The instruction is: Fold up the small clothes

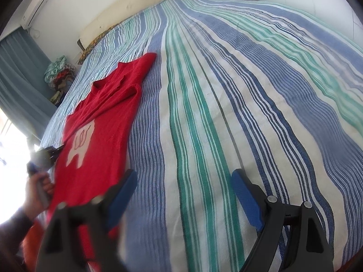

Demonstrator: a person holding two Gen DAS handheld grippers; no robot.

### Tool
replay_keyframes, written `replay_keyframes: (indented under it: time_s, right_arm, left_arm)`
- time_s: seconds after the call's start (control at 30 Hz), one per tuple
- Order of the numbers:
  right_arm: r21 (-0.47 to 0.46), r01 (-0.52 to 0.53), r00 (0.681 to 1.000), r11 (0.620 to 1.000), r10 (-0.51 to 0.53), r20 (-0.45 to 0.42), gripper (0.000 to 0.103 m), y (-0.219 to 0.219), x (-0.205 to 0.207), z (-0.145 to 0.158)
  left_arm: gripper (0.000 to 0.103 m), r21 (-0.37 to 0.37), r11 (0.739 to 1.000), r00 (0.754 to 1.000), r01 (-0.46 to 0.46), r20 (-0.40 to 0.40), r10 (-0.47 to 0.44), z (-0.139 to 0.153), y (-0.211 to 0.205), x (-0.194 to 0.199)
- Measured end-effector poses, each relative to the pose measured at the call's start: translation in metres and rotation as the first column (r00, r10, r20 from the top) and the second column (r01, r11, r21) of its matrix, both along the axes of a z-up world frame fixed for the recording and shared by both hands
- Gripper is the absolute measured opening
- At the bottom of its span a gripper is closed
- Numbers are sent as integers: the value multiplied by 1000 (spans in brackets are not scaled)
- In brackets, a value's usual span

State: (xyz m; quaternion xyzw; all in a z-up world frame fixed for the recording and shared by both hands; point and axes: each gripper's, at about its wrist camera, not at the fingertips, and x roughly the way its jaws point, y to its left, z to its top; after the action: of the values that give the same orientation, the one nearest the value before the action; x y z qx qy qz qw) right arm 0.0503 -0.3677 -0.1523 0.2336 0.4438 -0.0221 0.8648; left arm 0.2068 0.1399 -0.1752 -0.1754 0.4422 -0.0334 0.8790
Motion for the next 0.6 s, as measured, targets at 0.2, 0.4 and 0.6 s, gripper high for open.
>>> replay_keyframes:
  time_s: [0.2,0.4,0.6]
  right_arm:
    - [-50,43,999,998,-42,25,84,-8,-8,10]
    - [-211,110,991,971,-92,94,85,-8,-17,32]
    - [-189,153,987,970,-142,69,85,-18,-19,24]
  left_arm:
    - [81,64,993,995,-94,-19,96,28,32,-58]
    - [95,132,974,983,-184,43,180,14,58,-99]
    - [94,126,979,987,-164,18,163,6,53,-91]
